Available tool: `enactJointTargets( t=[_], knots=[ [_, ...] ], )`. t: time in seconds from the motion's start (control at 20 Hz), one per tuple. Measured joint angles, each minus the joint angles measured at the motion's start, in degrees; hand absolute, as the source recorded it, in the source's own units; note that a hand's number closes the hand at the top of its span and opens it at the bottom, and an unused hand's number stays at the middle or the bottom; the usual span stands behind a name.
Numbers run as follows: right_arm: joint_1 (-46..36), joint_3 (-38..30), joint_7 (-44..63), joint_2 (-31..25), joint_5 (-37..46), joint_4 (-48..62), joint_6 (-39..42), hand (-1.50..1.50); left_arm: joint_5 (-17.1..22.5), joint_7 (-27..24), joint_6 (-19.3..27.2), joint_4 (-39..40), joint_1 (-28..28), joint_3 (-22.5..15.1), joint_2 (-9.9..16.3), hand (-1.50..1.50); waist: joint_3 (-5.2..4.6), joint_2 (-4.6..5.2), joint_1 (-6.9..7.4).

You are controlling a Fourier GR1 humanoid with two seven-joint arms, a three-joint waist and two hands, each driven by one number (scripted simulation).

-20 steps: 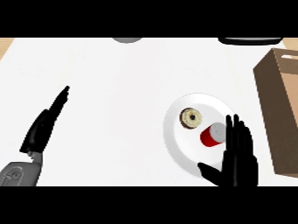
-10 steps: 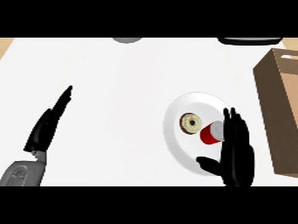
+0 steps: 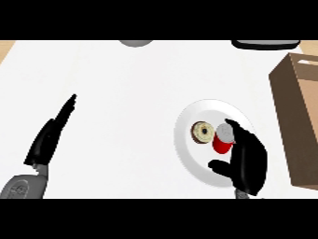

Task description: Pick the can from the plate and place it in the cardboard box

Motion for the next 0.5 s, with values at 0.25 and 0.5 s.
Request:
enactJointTargets(
  t=[0.25,0.5],
  knots=[
    [-1.3,-1.0,1.1,0.3,6.1,1.8,-4.0,1.5,-0.3,0.0,-0.4,0.5,-0.6,0.6,0.1,0.0,0.22,0.24,-0.02],
    [-1.2,0.5,2.7,-0.4,9.6,1.6,-3.6,1.5,-1.1,0.4,0.1,0.6,-1.2,0.5,-0.7,0.0,0.3,0.3,0.05]
  ],
)
